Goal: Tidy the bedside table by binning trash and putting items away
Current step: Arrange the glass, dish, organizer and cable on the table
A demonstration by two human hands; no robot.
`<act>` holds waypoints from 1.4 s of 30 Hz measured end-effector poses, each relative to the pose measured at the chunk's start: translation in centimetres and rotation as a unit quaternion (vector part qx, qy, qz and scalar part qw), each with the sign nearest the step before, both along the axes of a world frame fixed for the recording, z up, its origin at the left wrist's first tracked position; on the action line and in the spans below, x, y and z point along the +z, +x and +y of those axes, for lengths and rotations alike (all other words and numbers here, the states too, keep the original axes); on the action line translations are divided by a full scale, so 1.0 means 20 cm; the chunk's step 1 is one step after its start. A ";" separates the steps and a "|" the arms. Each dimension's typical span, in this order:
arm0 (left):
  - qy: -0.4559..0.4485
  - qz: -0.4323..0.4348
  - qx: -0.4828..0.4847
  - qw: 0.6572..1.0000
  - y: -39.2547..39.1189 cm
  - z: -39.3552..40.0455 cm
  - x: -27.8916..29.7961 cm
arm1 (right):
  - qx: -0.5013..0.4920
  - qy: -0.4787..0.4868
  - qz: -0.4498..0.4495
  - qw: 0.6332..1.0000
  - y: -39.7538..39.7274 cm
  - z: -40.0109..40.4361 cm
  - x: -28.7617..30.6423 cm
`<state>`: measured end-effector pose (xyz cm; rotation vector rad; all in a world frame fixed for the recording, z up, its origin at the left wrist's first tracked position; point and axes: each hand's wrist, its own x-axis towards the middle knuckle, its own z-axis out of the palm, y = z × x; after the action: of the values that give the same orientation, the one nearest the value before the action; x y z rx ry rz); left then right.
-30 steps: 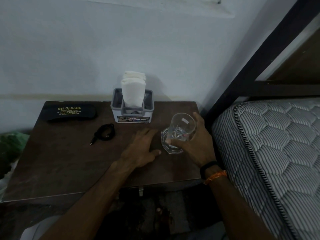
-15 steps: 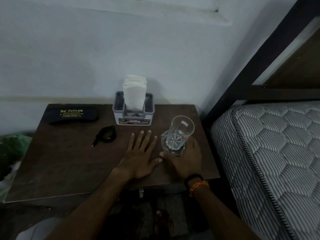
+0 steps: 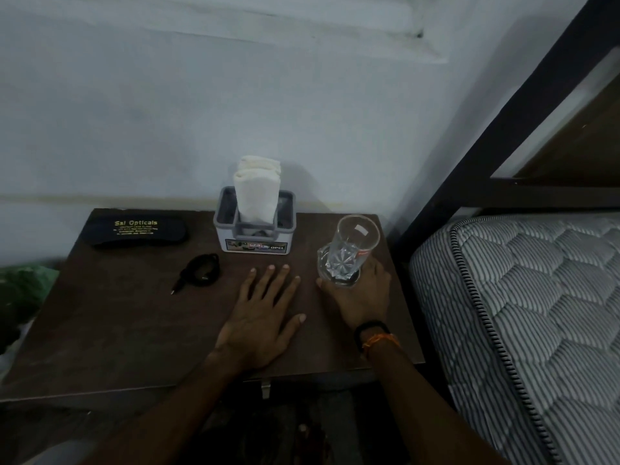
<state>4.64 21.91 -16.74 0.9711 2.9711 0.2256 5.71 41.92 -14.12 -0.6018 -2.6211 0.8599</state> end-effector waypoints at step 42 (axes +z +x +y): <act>0.144 -0.013 0.020 0.989 0.00 -0.03 -0.01 | -0.028 -0.202 -0.004 0.979 0.07 -0.28 0.27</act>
<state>4.56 21.33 -17.03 0.9189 2.9908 0.6776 7.05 36.24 -8.74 -0.7767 -2.4338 1.3866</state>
